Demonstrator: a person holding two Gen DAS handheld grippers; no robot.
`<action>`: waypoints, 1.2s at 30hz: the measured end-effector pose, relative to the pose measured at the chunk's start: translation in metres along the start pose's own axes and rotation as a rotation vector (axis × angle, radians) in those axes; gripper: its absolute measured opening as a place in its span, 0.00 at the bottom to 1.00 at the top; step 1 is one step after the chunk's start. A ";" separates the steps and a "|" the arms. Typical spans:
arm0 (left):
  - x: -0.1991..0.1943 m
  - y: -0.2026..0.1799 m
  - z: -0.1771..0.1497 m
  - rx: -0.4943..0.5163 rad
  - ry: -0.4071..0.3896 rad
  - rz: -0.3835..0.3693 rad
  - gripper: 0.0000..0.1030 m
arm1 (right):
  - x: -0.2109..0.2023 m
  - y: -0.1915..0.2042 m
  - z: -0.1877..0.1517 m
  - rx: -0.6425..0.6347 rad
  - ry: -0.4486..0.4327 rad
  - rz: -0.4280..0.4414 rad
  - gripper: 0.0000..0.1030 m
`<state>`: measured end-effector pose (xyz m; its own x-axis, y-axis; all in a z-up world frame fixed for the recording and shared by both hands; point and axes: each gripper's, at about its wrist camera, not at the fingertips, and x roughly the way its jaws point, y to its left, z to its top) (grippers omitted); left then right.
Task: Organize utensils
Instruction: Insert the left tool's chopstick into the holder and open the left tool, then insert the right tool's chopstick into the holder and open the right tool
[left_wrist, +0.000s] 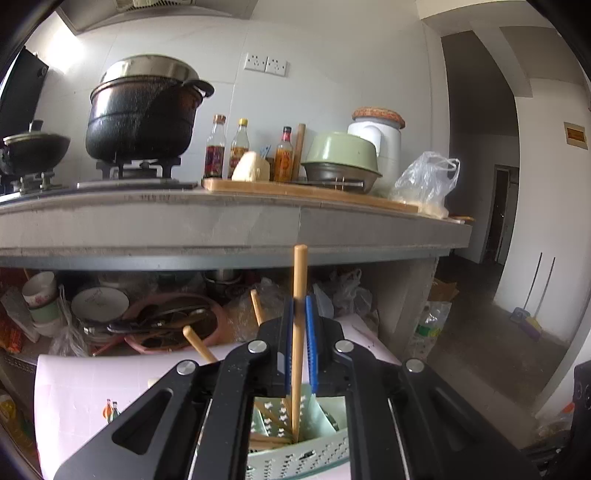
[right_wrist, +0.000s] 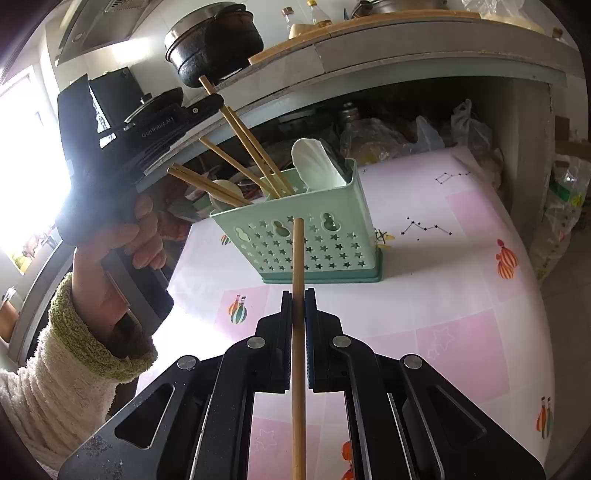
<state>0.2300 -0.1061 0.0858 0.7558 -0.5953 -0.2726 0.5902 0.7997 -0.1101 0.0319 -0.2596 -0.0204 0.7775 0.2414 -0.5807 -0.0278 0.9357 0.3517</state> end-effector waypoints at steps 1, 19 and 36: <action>0.001 0.000 -0.003 0.000 0.011 0.001 0.06 | 0.000 0.000 0.000 -0.001 0.000 -0.001 0.05; -0.075 0.007 -0.034 -0.084 -0.018 0.008 0.46 | -0.005 0.018 0.025 -0.071 -0.045 -0.014 0.05; -0.163 0.032 -0.124 -0.182 0.153 0.143 0.72 | 0.027 0.064 0.166 -0.160 -0.428 0.059 0.05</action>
<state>0.0904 0.0266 0.0083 0.7679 -0.4677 -0.4377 0.4094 0.8839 -0.2263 0.1556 -0.2360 0.1080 0.9602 0.1992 -0.1957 -0.1506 0.9596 0.2378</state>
